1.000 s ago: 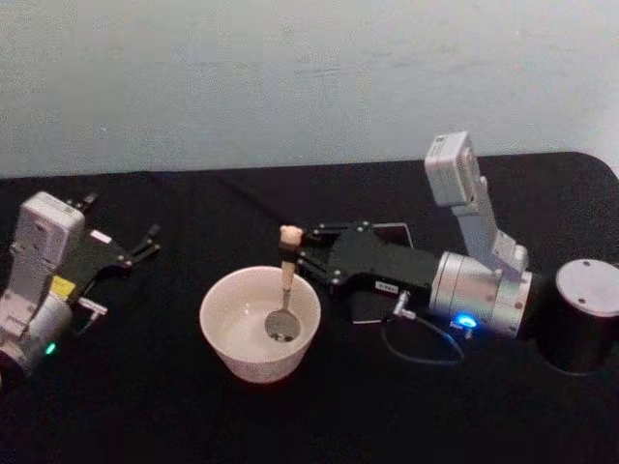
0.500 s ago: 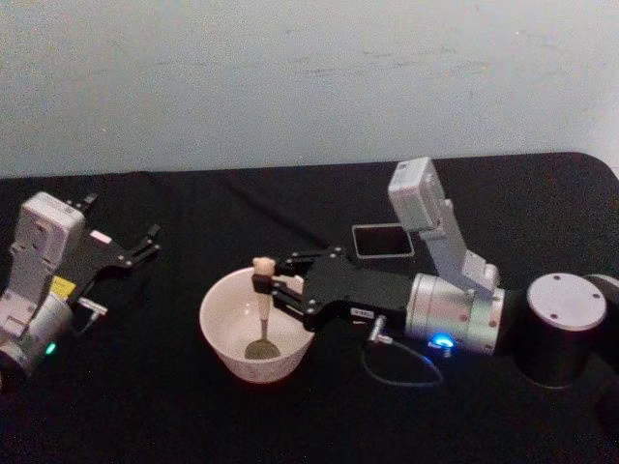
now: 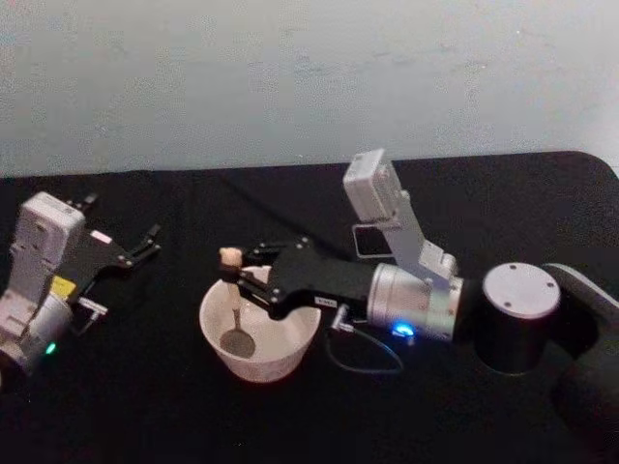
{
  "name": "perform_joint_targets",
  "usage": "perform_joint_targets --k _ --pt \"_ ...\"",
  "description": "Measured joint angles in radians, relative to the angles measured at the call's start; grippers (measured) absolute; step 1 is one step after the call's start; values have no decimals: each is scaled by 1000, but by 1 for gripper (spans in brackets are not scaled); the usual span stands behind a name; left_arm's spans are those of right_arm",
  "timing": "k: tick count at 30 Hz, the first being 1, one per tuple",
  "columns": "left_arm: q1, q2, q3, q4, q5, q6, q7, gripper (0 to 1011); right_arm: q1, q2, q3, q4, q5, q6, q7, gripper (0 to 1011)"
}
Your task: Pick up the stirring spoon with one hand, stir inside the cup, then place it back in its original position.
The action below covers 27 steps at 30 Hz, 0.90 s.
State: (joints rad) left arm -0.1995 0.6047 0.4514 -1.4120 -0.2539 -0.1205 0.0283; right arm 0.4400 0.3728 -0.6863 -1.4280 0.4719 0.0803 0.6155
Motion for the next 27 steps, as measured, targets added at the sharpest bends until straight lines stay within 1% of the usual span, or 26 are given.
perform_joint_targets --k 1,7,11,14,19,23,27 --pt "0 0 0 0 0 0 0 1001 10 -12 -1 16 -9 -2 -6 211" --pt "0 0 0 0 0 0 0 1001 40 -49 1 73 -34 -8 -28 211" --pt "0 0 0 0 0 0 0 1001 59 -70 14 113 -51 -12 -44 211" --pt "0 0 0 0 0 0 0 1001 68 -77 27 132 -59 -15 -53 211" --pt "0 0 0 0 0 0 0 1001 72 -76 45 146 -66 -17 -58 211" --pt "0 0 0 0 0 0 0 1001 66 -62 64 142 -69 -16 -62 211" --pt "0 0 0 0 0 0 0 1001 44 -36 84 111 -66 -8 -60 211"
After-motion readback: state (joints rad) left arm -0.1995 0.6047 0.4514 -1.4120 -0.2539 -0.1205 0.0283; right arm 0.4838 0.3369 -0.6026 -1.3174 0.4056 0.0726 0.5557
